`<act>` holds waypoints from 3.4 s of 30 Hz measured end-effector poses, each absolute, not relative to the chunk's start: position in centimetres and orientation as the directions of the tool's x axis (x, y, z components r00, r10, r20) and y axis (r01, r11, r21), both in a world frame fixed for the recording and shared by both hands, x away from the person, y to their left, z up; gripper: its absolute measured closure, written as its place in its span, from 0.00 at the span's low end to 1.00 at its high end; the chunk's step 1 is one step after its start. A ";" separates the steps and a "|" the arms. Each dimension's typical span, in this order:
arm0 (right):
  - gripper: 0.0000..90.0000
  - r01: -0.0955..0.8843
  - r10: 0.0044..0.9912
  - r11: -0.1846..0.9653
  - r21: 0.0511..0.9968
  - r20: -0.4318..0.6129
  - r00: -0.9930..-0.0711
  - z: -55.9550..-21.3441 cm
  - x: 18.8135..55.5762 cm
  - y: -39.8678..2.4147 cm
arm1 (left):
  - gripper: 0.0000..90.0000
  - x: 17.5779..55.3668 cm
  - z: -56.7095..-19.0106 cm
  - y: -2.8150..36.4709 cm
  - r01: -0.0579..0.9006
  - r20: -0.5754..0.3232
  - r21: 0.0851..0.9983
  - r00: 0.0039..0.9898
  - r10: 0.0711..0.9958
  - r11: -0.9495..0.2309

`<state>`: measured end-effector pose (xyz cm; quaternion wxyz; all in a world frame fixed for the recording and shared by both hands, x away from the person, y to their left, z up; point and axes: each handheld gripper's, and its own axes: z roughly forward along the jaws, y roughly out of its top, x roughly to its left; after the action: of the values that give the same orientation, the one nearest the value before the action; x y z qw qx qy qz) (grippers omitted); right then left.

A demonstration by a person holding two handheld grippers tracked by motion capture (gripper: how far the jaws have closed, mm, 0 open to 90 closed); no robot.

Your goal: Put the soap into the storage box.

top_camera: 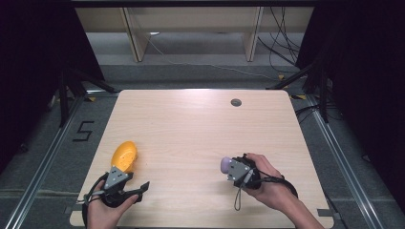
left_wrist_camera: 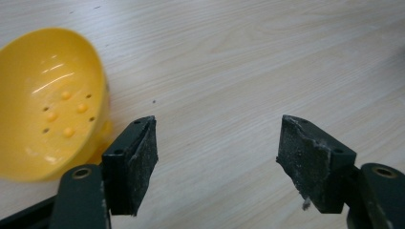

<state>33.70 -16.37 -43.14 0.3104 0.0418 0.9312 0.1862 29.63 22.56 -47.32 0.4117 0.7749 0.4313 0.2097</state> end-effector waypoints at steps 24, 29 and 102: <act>0.56 -0.039 0.239 0.913 0.407 -0.608 -0.757 -43.3 31.2 -15.9 | 0.35 34.2 -42.1 12.9 0.475 -0.141 0.812 0.722 0.677 -0.338; 0.56 -0.039 0.240 0.912 0.409 -0.607 -0.757 -43.4 31.2 -15.6 | 0.35 34.7 -41.7 10.8 0.492 -0.198 0.810 0.741 0.642 -0.318; 0.56 -0.131 0.196 0.898 0.420 -0.647 -0.737 -43.4 30.8 -14.5 | 0.58 36.9 -43.0 3.1 0.668 -0.480 0.685 0.715 0.508 -0.291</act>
<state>30.77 -14.51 -43.37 0.3625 0.0178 0.9041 0.2254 36.89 3.14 -42.99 0.4678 0.7991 0.3680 -0.0851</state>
